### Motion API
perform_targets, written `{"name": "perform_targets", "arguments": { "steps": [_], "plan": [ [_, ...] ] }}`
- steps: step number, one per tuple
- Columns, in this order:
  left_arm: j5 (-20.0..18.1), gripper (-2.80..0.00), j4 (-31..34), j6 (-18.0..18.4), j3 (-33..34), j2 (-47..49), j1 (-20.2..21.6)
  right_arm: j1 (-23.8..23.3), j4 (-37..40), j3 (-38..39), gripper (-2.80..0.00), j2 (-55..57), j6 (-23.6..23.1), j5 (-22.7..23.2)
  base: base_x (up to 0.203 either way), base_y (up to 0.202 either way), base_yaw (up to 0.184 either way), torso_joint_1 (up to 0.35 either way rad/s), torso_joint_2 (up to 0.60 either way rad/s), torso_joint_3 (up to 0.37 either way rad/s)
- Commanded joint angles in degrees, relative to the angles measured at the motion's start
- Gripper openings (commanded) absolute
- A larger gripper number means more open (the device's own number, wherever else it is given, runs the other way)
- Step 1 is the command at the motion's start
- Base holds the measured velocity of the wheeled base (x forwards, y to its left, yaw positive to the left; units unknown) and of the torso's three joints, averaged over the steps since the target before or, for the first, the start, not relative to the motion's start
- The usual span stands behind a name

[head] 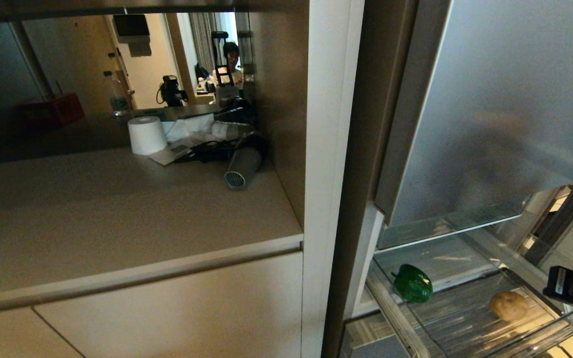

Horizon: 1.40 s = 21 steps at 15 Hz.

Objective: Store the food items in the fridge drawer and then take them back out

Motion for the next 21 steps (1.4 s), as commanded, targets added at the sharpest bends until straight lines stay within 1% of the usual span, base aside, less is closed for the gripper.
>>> {"name": "perform_targets", "arguments": {
  "steps": [1,7,8,9,11,14,16,18,21],
  "plan": [
    [0.0,-2.8,-0.03,-0.01,0.62,0.02,-0.02,-1.27,-2.45,-0.68,0.0,6.52,-1.17,0.76,0.0,0.0,0.0,0.0,0.0,0.0],
    [-0.04,-2.8,-0.03,-0.01,0.59,0.02,-0.02,-1.19,-2.85,-9.18,0.0,14.87,-2.27,0.61,0.0,0.0,0.0,0.0,0.0,0.0],
    [0.0,-2.8,-0.03,-0.01,0.53,0.02,-0.02,-1.12,-2.81,-10.15,0.0,16.23,-2.81,0.6,0.0,0.0,0.0,0.0,0.0,0.0],
    [0.0,-2.8,-0.03,-0.01,0.62,0.02,-0.02,-1.16,-2.78,-11.13,0.0,17.62,-4.48,0.6,0.0,0.0,0.0,0.0,0.0,0.0],
    [0.0,-2.8,-0.03,-0.01,0.56,0.02,-0.02,-1.18,-1.7,-12.57,0.0,19.43,-7.26,0.48,0.0,0.0,0.0,0.0,0.0,0.0],
    [0.0,-2.8,-0.03,-0.01,0.55,0.02,-0.02,-1.18,2.12,-15.28,0.0,21.94,-7.81,0.59,0.0,0.0,0.0,0.0,0.0,0.0],
    [0.0,-2.8,-0.03,-0.01,0.62,0.02,-0.02,-1.18,3.13,-16.46,0.0,23.83,-8.86,0.68,0.0,0.0,0.0,0.0,0.0,0.0],
    [0.0,-2.8,-0.03,-0.01,0.53,0.02,-0.1,-1.18,4.29,-19.05,0.0,26.03,-10.77,0.61,0.0,0.0,0.0,0.0,0.0,0.0],
    [0.0,-2.8,-0.03,-0.01,0.54,0.02,-0.02,-1.27,6.74,-21.35,0.0,28.34,-16.38,0.44,0.0,0.0,0.0,0.0,0.0,0.0]
  ]
}}
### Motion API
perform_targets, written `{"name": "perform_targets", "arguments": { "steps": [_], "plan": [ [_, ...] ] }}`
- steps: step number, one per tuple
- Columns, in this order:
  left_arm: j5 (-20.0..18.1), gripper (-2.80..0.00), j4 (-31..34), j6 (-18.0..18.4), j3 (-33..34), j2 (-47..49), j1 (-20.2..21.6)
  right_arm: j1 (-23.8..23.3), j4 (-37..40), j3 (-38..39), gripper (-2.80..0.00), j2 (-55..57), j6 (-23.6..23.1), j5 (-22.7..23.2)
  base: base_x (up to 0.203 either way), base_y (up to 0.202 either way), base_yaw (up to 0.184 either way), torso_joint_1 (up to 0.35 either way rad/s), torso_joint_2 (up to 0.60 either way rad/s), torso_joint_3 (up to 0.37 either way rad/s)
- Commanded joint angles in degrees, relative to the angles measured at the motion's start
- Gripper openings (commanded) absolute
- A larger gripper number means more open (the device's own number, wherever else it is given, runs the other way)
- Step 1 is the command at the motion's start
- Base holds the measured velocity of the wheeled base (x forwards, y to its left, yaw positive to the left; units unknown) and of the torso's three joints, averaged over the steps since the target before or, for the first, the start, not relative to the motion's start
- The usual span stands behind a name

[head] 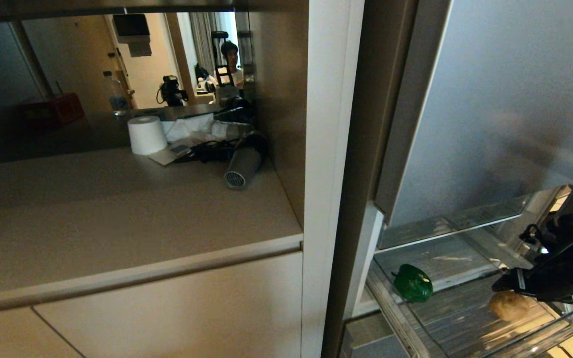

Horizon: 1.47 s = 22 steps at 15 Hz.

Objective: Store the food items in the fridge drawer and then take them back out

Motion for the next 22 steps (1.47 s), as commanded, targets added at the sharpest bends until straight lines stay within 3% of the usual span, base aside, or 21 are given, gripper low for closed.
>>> {"name": "perform_targets", "arguments": {
  "steps": [1,22],
  "plan": [
    [0.0,-2.8,0.04,-0.01,0.62,0.02,-0.02,-0.03,0.79,-1.55,0.0,2.53,-2.8,-0.11,0.0,0.0,0.0,0.0,0.0,0.0],
    [0.0,-2.8,-0.03,-0.01,0.62,0.02,-0.02,0.19,1.88,-9.68,0.0,11.61,-5.63,-0.92,0.0,0.0,0.0,0.0,0.0,0.0]
  ]
}}
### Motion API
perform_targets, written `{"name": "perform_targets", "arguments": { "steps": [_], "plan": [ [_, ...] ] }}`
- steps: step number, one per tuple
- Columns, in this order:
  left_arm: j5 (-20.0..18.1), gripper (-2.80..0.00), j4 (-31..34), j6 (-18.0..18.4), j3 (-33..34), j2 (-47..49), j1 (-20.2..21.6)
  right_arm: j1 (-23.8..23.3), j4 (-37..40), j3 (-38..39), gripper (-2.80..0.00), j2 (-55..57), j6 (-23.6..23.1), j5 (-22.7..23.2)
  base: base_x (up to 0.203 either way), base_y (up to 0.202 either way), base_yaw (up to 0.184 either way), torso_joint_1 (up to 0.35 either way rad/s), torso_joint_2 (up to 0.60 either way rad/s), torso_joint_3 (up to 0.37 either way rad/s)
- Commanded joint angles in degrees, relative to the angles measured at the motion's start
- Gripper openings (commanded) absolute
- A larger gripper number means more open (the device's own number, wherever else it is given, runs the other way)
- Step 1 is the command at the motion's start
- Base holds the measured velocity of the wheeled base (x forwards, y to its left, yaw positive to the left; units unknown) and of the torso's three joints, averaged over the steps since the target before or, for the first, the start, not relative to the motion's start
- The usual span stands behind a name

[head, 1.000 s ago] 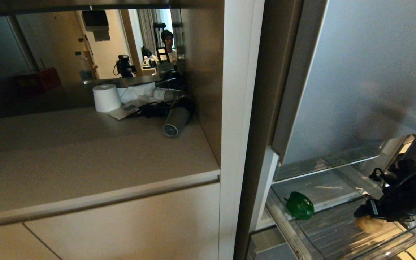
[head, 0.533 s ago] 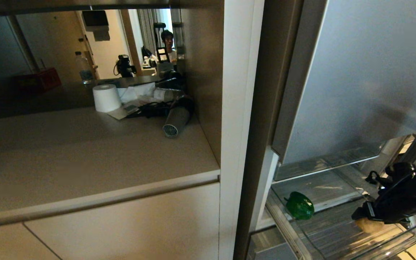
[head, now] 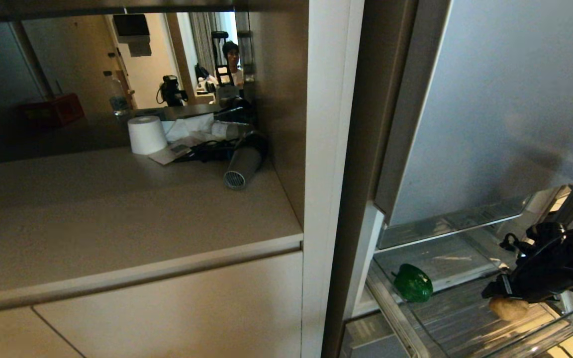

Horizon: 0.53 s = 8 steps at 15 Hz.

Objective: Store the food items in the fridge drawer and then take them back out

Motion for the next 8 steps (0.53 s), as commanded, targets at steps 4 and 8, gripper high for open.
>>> {"name": "perform_targets", "arguments": {
  "steps": [4,8],
  "plan": [
    [0.0,-2.8,-0.04,-0.01,0.62,0.02,-0.1,0.17,2.22,0.67,0.0,-1.27,-1.53,-0.13,0.0,0.0,0.0,0.0,0.0,0.0],
    [0.0,-2.8,-0.04,-0.01,0.62,0.02,-0.01,0.17,3.08,1.11,0.0,-1.11,-3.08,-0.05,0.0,0.0,0.0,0.0,0.0,0.0]
  ]
}}
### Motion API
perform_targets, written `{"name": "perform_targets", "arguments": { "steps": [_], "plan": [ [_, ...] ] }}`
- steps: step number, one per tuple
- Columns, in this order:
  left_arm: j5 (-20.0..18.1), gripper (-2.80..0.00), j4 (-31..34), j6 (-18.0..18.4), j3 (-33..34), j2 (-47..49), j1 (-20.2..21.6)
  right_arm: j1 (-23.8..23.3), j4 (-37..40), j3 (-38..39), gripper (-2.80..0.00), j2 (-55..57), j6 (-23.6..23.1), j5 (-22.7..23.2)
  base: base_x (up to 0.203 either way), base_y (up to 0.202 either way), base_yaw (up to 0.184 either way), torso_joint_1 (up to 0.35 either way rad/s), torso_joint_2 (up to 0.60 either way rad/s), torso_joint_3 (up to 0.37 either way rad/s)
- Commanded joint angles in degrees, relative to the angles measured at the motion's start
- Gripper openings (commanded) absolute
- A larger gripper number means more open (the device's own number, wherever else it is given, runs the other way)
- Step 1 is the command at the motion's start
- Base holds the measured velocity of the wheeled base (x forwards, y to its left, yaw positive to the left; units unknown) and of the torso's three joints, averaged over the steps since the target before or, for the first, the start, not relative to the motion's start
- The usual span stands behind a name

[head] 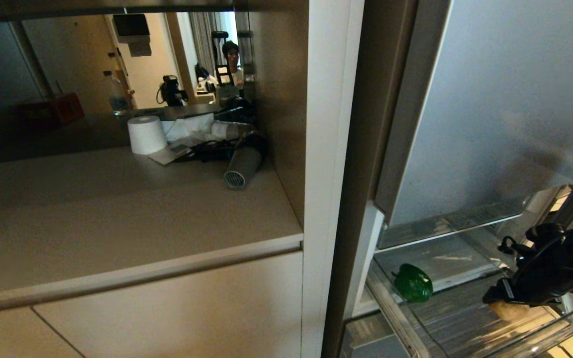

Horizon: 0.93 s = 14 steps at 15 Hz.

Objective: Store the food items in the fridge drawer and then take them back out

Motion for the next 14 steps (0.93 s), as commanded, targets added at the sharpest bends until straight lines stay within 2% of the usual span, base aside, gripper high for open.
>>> {"name": "perform_targets", "arguments": {
  "steps": [1,12,13,14],
  "plan": [
    [0.0,-2.8,-0.04,-0.01,0.53,0.02,-0.1,0.09,0.24,0.32,0.0,-0.19,-0.34,0.1,0.0,0.0,0.0,0.0,0.0,0.0],
    [-0.05,-2.8,-0.04,-0.01,0.62,0.02,-0.07,0.01,0.15,-0.73,0.0,2.18,-0.34,-0.08,0.0,0.0,0.0,0.0,0.0,0.0],
    [-0.01,-2.8,-0.03,-0.01,0.62,0.02,-0.02,0.01,0.06,-0.97,-2.8,2.25,-0.34,-0.08,0.0,0.0,0.0,0.0,0.0,0.0],
    [0.0,-2.8,-0.04,-0.01,0.62,0.02,-0.02,0.01,0.14,-1.0,-2.8,2.27,-0.34,-0.08,0.0,0.0,0.0,0.0,0.0,0.0]
  ]
}}
